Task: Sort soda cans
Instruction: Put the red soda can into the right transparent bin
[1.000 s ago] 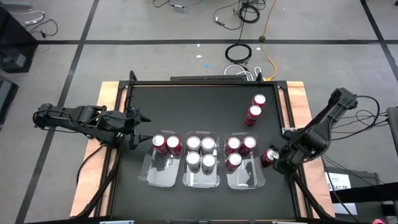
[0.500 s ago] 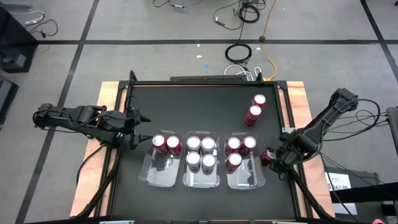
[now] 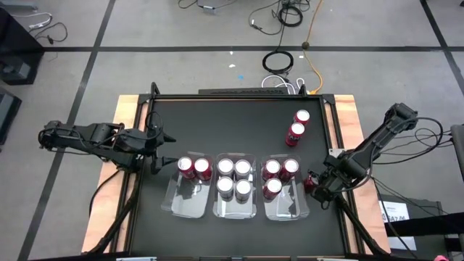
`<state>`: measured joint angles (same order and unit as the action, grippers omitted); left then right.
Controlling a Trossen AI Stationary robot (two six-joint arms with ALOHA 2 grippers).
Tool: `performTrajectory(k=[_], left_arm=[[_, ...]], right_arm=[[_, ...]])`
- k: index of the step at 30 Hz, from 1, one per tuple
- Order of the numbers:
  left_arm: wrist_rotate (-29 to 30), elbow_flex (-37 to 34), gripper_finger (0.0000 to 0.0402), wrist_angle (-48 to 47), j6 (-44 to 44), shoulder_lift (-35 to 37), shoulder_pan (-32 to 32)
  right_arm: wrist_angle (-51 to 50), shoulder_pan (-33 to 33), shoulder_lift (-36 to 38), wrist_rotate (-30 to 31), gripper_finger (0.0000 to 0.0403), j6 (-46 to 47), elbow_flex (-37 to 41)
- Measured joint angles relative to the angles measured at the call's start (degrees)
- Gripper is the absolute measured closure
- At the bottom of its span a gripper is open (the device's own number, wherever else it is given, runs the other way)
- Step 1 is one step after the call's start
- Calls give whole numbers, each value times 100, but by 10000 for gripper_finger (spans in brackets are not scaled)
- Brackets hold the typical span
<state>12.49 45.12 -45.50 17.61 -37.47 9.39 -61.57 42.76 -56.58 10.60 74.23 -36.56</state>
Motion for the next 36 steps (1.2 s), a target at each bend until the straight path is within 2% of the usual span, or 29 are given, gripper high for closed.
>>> performTrajectory(k=[5,12,21,28,33,36], left_arm=[[0,0,13,0,-1,0,1],[0,0,13,0,-1,0,0],[0,0,13,0,-1,-2,-1],[0,0,13,0,-2,-2,0],[0,0,13,1,-2,0,1],[0,0,13,0,-3,-1,-1]], right_arm=[[1,0,2,-33,116,37,-9],[-286,7,-4,-515,108,591,-223],[-1607,9,-2,-653,110,610,-1723],[-2337,9,-9,-245,110,778,-3079],[-2050,4,-112,411,110,592,-3526],[-1553,-67,-311,458,110,304,-3517]])
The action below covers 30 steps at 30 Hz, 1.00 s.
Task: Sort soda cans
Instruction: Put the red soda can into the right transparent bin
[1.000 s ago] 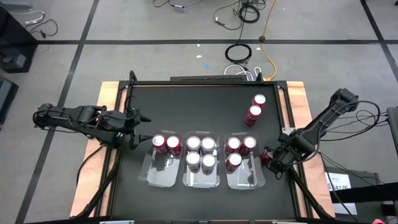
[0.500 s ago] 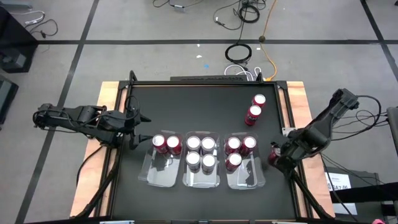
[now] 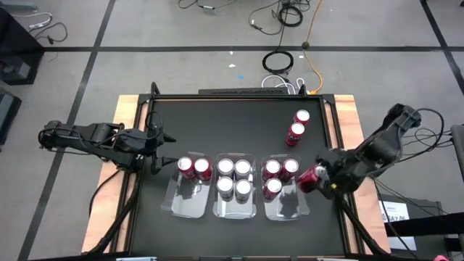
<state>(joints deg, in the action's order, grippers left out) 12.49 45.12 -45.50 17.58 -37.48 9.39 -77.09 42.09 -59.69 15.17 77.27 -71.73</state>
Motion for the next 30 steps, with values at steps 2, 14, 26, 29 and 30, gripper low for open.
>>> performTrajectory(k=[2,14,26,29,30], left_arm=[[0,0,13,2,0,0,0],[0,0,14,1,1,1,2],[0,0,13,2,0,-1,0],[0,0,13,1,0,-1,1],[0,0,13,2,0,-1,1]], right_arm=[[151,-75,-259,-10,110,-217,2],[364,-583,-2031,-37,110,-1209,11],[2058,-1111,-1642,-340,110,-1300,1603],[2202,-1193,-1483,-383,110,-1214,1863],[2197,-1230,-1462,-433,110,-1217,1924]])
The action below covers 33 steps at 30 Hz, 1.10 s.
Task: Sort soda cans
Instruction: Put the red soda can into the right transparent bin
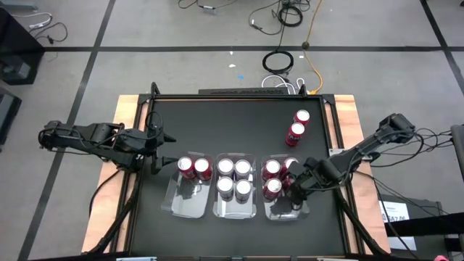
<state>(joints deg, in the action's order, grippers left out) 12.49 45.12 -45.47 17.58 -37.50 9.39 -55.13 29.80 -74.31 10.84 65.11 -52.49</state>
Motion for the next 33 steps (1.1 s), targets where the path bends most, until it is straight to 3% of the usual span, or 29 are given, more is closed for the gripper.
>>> performTrajectory(k=[6,18,25,33], left_arm=[[0,0,13,0,1,0,-1],[0,0,14,-1,0,2,1],[-1,0,13,-2,0,2,0],[-1,0,13,-1,0,0,-1]], right_arm=[[505,-312,-4,-373,101,-261,399],[585,-395,-1,-465,57,-245,433],[509,-397,-4,-787,56,-236,191],[-115,-395,-4,-730,56,-259,-411]])
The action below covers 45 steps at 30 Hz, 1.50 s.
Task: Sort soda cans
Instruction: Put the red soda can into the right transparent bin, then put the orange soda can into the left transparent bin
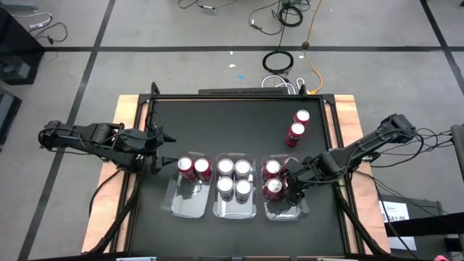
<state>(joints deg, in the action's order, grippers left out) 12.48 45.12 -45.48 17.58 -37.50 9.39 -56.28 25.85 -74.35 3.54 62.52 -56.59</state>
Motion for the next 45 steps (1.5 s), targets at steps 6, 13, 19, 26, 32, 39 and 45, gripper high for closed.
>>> performTrajectory(k=[6,13,19,26,32,39,45], left_arm=[[1,0,13,1,7,2,2],[0,0,13,3,2,0,2],[27,0,13,3,2,1,1],[91,0,13,3,2,0,1],[108,0,13,3,2,0,2],[278,0,13,8,1,-10,2],[1054,0,13,3,-2,-37,1]], right_arm=[[-992,-4,0,143,55,50,-621],[-2177,-5,4,414,55,713,-1098],[-2670,-127,-9,822,55,1652,-1098],[-2910,-467,-13,1482,55,2772,-1098],[-2990,-836,-13,2097,55,3457,-1096],[-2500,-1906,182,2200,55,2064,-1096],[-2097,-3259,365,2202,55,674,-1096]])
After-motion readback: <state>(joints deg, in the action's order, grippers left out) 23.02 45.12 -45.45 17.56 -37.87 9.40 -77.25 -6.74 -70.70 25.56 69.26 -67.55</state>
